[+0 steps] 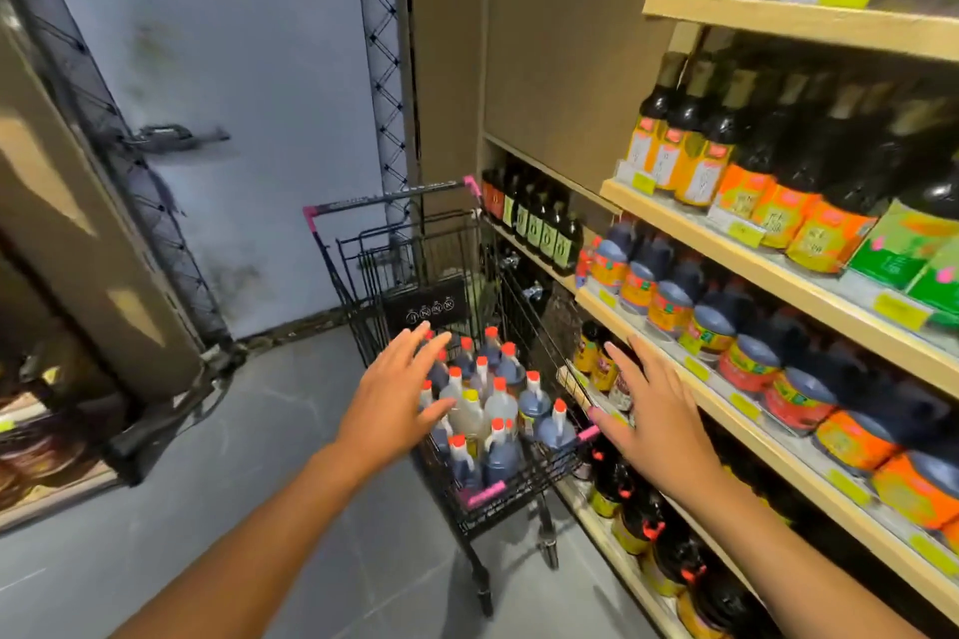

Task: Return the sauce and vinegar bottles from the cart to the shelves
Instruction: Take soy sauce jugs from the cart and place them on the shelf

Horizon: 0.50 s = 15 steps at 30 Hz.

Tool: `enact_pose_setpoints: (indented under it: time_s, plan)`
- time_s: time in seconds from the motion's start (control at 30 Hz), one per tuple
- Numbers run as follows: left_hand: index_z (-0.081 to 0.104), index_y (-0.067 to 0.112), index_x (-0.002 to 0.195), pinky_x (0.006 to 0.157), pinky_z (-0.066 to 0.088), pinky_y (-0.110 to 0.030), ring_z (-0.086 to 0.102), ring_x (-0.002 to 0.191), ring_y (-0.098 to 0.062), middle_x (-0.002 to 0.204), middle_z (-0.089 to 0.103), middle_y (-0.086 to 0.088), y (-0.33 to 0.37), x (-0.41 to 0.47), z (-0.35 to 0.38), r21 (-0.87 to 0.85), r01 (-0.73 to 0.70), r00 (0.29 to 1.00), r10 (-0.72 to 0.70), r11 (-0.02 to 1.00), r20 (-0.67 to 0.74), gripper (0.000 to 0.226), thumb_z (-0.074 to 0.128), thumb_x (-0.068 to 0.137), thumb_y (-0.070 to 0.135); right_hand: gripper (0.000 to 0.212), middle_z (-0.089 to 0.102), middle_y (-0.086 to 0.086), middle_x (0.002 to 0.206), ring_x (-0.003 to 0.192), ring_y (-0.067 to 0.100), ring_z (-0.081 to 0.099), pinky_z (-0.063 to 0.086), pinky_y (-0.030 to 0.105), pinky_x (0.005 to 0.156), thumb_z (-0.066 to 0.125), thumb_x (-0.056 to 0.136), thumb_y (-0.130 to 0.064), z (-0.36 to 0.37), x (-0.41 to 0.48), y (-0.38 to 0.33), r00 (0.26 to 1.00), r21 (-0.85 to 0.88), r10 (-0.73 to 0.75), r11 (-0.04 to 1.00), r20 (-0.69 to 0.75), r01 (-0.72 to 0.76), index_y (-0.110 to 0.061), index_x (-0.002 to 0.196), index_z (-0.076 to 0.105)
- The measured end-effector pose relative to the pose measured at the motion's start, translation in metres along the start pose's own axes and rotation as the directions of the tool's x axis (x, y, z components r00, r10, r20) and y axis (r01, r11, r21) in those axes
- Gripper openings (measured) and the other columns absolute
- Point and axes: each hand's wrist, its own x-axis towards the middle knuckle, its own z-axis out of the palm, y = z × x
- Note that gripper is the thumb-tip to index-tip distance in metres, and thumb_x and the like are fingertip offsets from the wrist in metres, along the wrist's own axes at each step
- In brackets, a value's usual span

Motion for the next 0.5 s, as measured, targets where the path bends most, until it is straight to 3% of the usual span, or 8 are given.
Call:
enact_pose_setpoints:
  time_s: [0.2, 0.5]
  plan:
    - [0.025, 0.034, 0.158, 0.123, 0.026, -0.046, 0.016, 0.154, -0.022, 0.167, 0.02, 0.004, -0.048, 0.088, 0.02, -0.079, 0.046, 0.998, -0.043, 0.996, 0.04, 0.081, 0.07, 0.091, 0.044, 0.08, 0.008, -0.006, 0.168, 0.153, 0.02, 0.014, 0.025, 0.045, 0.12, 0.06, 0.094, -0.054, 0.03, 0.093, 0.014, 0.998, 0.035, -0.003, 0.999, 0.069, 0.0, -0.038, 0.159, 0.016]
    - [0.032, 0.034, 0.155, 0.121, 0.031, -0.045, 0.025, 0.151, -0.02, 0.164, 0.027, 0.004, -0.11, 0.194, 0.052, -0.094, 0.094, 0.989, -0.082, 0.991, 0.119, 0.069, 0.066, 0.094, 0.037, 0.075, 0.016, 0.001, 0.167, 0.152, 0.024, 0.018, 0.025, 0.042, 0.121, 0.061, 0.097, -0.044, 0.098, 0.241, 0.021, 0.973, 0.163, -0.029, 0.987, 0.228, -0.009, -0.024, 0.159, 0.023]
